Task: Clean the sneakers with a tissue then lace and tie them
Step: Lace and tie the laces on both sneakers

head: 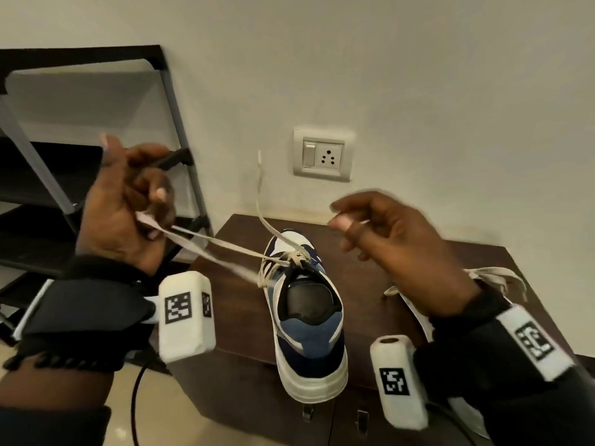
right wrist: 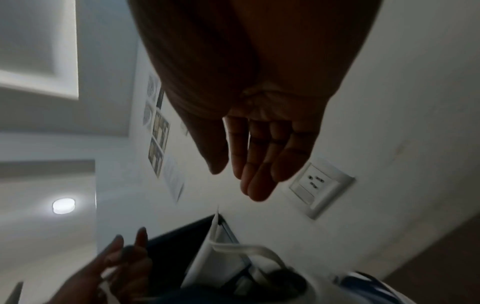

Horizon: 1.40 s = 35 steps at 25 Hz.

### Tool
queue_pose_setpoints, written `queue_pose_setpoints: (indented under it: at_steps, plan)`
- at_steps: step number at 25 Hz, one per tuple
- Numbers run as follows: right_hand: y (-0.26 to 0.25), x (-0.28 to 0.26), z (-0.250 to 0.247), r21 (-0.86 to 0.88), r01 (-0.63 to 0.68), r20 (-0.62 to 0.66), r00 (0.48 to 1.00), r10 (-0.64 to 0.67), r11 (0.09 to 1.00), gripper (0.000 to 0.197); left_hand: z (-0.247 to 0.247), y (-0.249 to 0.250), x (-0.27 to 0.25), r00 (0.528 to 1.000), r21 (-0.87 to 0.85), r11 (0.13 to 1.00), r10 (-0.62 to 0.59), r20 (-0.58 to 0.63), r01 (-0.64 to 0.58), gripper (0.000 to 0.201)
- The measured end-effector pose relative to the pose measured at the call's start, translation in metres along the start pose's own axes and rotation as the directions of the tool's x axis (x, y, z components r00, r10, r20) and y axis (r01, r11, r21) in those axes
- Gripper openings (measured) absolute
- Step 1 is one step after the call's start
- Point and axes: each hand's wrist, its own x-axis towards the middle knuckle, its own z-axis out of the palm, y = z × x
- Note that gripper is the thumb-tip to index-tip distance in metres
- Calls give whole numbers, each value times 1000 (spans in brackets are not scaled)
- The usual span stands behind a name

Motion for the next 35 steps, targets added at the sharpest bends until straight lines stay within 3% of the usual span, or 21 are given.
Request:
queue_pose_setpoints:
  at_steps: [3, 5, 6, 7, 8, 10, 11, 12, 13, 14, 17, 19, 21, 25, 29, 32, 34, 35]
  plan:
    - [22, -3, 19, -236, -34, 190, 979, 80, 971, 36, -35, 0, 5, 977, 178, 984, 18, -212, 20, 48]
    - [23, -2, 23, -312, -12, 240, 966, 91, 950, 47, -51, 1, 8, 936, 320, 931, -54, -348, 173, 52]
    - [25, 0, 23, -318, -7, 255, 963, 93, 948, 51, -55, 2, 7, 915, 449, 851, -84, -395, 273, 53]
    - [26, 2, 24, -314, -9, 266, 959, 97, 949, 54, -57, 1, 4, 902, 616, 703, -84, -423, 354, 50]
    - [29, 4, 25, -307, -14, 274, 956, 102, 952, 55, -58, -3, 0, 908, 776, 499, -57, -414, 385, 46]
    - [36, 7, 27, -274, -34, 275, 955, 112, 961, 50, -50, -16, -9, 942, 941, 74, -93, -323, 330, 38]
    - [40, 7, 28, -254, -50, 264, 957, 119, 966, 46, -41, -23, -13, 943, 958, -89, -174, -283, 271, 34]
    - [43, 8, 28, -236, -62, 247, 961, 122, 970, 40, -34, -30, -16, 931, 959, -189, -262, -255, 209, 31]
    - [46, 9, 27, -223, -69, 230, 966, 122, 972, 35, -26, -36, -18, 916, 965, -214, -336, -217, 150, 28]
    - [47, 10, 27, -221, -71, 218, 969, 120, 973, 30, -18, -42, -20, 905, 983, -153, -395, -155, 102, 24]
    - [51, 11, 25, -296, -20, 211, 974, 86, 955, 19, 8, -60, -28, 870, 964, 265, -467, 155, -29, 16]
    - [53, 11, 26, -356, 13, 205, 977, 65, 935, 10, 21, -72, -30, 846, 918, 369, -435, 309, -145, 20]
    - [55, 10, 25, -434, 10, 179, 981, 76, 901, 10, 27, -79, -29, 847, 894, 395, -383, 368, -209, 21]
    - [48, 10, 17, -495, 18, 180, 980, 82, 868, 24, 27, -76, -24, 838, 844, 511, -381, 392, -162, 19]
    - [20, 7, 0, -458, -7, 176, 979, 99, 889, 27, 28, -75, -22, 816, 872, 436, -406, 411, -222, 18]
    - [-1, 7, -27, -365, -84, -148, 989, 32, 927, 34, 24, -77, -23, 811, 885, 453, -475, 341, -107, 19]
    - [3, 9, -53, -423, -178, -399, 917, -6, 888, 37, 20, -72, -24, 806, 907, 415, -515, 292, -64, 18]
    - [9, 9, -65, -469, -263, -517, 856, -21, 843, 36, 16, -68, -23, 799, 930, 363, -542, 261, -57, 17]
